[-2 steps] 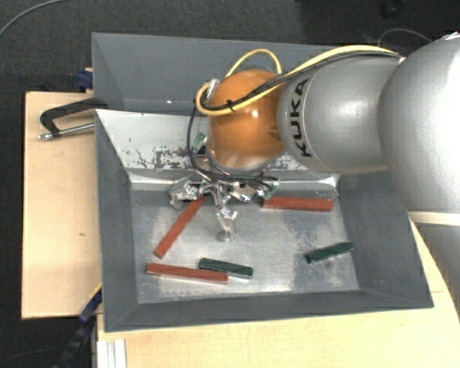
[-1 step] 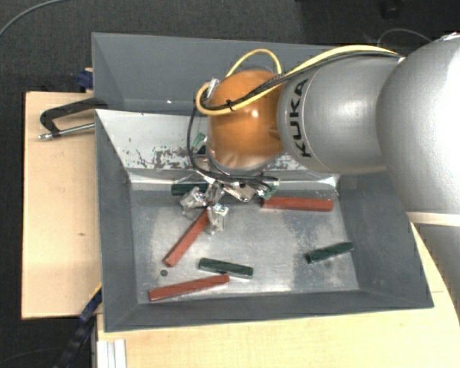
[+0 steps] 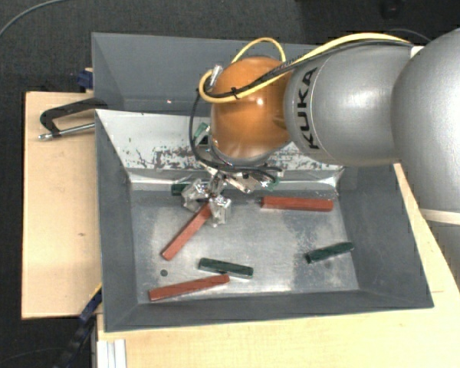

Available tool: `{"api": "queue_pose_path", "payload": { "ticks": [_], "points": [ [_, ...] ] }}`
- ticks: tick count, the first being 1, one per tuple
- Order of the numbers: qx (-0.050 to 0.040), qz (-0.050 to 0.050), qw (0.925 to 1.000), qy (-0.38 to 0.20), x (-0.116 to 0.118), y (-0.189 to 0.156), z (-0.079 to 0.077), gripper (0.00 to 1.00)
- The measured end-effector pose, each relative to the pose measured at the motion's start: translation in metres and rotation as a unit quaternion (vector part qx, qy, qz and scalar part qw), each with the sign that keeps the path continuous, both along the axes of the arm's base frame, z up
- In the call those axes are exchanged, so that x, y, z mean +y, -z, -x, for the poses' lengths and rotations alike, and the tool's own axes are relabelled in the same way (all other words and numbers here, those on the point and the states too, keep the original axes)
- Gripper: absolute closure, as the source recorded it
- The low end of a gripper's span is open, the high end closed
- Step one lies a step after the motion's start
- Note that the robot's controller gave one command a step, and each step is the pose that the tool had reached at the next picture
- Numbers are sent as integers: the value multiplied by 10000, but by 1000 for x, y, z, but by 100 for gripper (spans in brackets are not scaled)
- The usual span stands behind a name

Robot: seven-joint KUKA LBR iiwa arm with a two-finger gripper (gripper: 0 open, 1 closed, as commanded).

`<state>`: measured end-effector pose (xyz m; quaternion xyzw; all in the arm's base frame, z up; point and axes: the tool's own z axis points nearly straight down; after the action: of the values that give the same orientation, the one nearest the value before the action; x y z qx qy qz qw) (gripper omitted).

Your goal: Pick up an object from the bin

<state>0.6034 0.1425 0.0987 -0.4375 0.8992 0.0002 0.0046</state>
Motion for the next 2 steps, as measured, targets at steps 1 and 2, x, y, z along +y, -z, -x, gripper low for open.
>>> {"api": "queue_pose_path", "payload": {
  "ticks": [1, 2],
  "points": [
    [-5, 0, 10000, 11, 2, -28, -2, 100],
    [8, -1, 10000, 24, 3, -34, -4, 100]
  ]
}}
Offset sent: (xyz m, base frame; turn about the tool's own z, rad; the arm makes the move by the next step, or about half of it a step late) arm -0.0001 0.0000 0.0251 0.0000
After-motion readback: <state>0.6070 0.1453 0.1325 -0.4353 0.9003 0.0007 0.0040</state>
